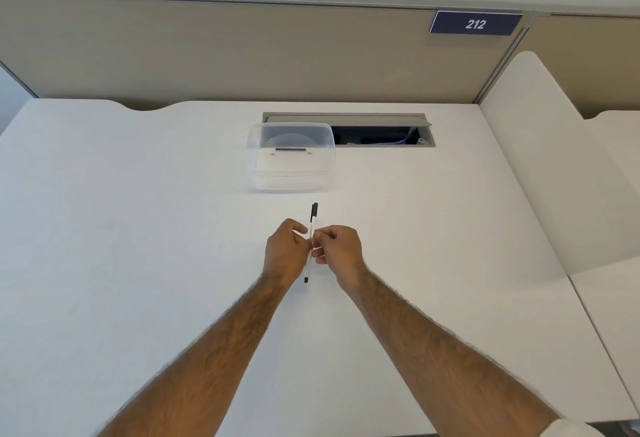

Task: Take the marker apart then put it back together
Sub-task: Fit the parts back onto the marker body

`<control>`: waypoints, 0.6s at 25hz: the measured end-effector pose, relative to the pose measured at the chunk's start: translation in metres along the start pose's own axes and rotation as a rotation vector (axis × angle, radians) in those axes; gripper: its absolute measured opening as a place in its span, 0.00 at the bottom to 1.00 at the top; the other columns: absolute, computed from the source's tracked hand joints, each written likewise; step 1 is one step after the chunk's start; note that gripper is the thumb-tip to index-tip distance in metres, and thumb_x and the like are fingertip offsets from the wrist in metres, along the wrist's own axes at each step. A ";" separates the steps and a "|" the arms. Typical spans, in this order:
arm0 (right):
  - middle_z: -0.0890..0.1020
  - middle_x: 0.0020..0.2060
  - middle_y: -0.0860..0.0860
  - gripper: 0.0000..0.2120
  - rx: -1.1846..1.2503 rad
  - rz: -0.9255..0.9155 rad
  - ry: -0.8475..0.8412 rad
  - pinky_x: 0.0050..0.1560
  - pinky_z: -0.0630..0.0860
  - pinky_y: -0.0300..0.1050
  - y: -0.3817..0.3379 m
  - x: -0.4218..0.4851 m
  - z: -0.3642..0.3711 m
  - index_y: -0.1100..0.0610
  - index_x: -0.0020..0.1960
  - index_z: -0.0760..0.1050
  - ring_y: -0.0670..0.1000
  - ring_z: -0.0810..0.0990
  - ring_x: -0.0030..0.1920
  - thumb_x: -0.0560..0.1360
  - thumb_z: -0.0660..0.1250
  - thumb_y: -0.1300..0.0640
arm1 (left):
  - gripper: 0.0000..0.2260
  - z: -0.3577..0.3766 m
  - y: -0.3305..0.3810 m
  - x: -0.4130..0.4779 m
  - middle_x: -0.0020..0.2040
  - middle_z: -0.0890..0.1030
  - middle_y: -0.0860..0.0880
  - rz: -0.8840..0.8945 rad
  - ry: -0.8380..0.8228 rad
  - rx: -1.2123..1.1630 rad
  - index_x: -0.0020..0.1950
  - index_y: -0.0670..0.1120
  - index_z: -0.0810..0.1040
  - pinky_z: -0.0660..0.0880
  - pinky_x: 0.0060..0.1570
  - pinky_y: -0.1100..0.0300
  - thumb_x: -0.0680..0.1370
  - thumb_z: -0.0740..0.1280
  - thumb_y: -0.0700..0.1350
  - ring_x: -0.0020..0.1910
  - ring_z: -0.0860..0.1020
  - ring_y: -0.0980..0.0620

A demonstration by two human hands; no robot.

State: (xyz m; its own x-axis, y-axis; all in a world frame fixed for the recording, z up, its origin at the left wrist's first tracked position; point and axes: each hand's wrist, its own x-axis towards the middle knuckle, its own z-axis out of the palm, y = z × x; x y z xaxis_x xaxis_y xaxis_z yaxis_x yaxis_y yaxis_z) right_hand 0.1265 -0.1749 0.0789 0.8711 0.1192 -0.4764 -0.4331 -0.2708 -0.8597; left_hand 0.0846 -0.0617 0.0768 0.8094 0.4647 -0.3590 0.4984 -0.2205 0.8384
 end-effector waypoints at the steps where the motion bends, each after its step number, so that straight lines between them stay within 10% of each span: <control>1: 0.86 0.39 0.58 0.08 -0.011 -0.001 0.006 0.32 0.80 0.42 0.000 0.002 0.000 0.62 0.44 0.81 0.50 0.82 0.31 0.77 0.64 0.65 | 0.04 0.001 -0.001 0.002 0.39 0.84 0.47 -0.005 0.006 -0.004 0.47 0.50 0.79 0.83 0.43 0.48 0.76 0.72 0.42 0.40 0.84 0.47; 10: 0.87 0.39 0.59 0.07 -0.080 0.014 0.066 0.42 0.83 0.56 0.003 0.028 0.000 0.64 0.39 0.82 0.55 0.82 0.35 0.73 0.66 0.66 | 0.04 0.021 -0.007 0.011 0.38 0.86 0.47 -0.090 0.056 -0.139 0.44 0.42 0.84 0.84 0.37 0.60 0.78 0.70 0.38 0.33 0.84 0.54; 15: 0.87 0.39 0.53 0.09 -0.155 0.015 0.083 0.37 0.80 0.46 0.011 0.031 0.005 0.62 0.41 0.83 0.51 0.83 0.38 0.72 0.64 0.66 | 0.05 0.025 -0.010 0.018 0.39 0.86 0.46 -0.124 0.071 -0.151 0.45 0.44 0.83 0.80 0.31 0.65 0.78 0.69 0.35 0.31 0.82 0.56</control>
State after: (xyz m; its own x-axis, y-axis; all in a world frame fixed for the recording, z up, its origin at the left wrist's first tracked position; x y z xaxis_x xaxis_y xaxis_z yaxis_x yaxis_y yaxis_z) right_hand 0.1473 -0.1691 0.0541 0.8837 0.0366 -0.4666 -0.4108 -0.4168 -0.8108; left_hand 0.1019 -0.0723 0.0519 0.7185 0.5405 -0.4378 0.5360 -0.0291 0.8437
